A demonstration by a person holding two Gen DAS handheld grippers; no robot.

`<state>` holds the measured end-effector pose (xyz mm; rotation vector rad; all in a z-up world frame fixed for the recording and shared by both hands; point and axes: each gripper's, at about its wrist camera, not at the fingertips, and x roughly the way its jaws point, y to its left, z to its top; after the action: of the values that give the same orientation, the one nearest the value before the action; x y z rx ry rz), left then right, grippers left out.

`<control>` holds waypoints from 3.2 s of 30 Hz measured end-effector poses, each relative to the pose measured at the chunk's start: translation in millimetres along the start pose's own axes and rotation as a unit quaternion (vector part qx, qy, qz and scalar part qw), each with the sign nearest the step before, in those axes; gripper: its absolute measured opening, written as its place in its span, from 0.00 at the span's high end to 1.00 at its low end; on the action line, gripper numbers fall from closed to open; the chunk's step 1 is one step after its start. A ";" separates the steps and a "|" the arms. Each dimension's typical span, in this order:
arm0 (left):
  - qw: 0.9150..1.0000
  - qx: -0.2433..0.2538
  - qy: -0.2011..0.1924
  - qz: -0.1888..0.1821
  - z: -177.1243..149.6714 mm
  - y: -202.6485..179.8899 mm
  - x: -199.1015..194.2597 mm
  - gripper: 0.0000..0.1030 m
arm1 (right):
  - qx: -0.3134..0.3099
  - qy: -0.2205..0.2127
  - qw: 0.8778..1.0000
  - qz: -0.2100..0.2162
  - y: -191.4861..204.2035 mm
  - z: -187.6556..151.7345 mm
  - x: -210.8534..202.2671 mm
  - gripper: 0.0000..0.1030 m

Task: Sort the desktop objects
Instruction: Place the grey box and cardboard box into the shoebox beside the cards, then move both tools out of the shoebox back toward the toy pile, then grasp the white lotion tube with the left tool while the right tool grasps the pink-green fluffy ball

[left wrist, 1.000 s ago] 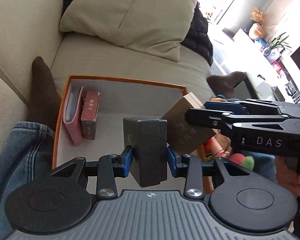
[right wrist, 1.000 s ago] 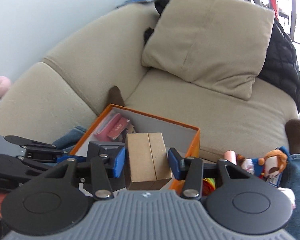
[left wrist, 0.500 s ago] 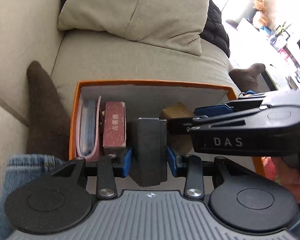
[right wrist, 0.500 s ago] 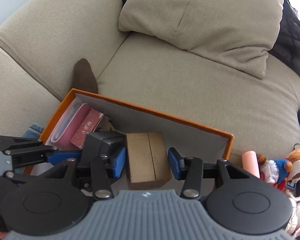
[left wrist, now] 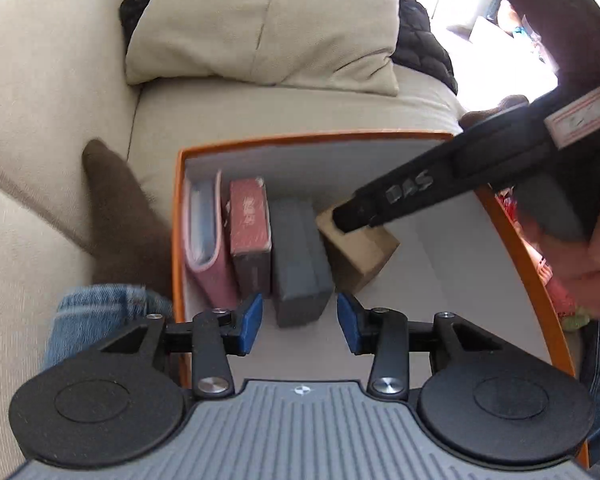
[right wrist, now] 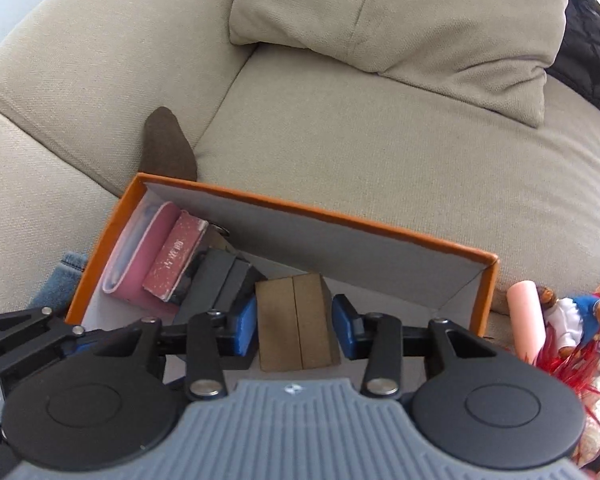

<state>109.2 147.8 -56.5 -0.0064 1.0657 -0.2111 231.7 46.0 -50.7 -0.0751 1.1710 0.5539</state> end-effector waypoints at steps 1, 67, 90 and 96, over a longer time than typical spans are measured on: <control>1.000 0.000 0.002 -0.003 -2.8 2.0 -1.3 0.64 | -0.013 0.007 1.000 0.003 0.6 0.1 -3.7 0.57; 0.967 0.237 -0.085 -0.033 -42.1 -231.8 -42.2 0.77 | -0.059 -0.057 0.995 -0.049 -148.6 -198.8 -132.0 0.76; 0.859 0.496 -0.008 0.127 -116.3 -328.4 91.7 0.48 | -0.078 -0.074 0.992 -0.062 -199.4 -241.2 -119.6 0.64; 0.801 0.579 -0.008 0.152 -135.8 -333.0 107.9 0.48 | -0.079 -0.076 0.992 -0.058 -200.2 -239.6 -114.2 0.61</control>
<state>-14.7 -184.3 -180.4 1.2649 0.7586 -0.5406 86.6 -250.5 -91.1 -0.2316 0.9664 0.5404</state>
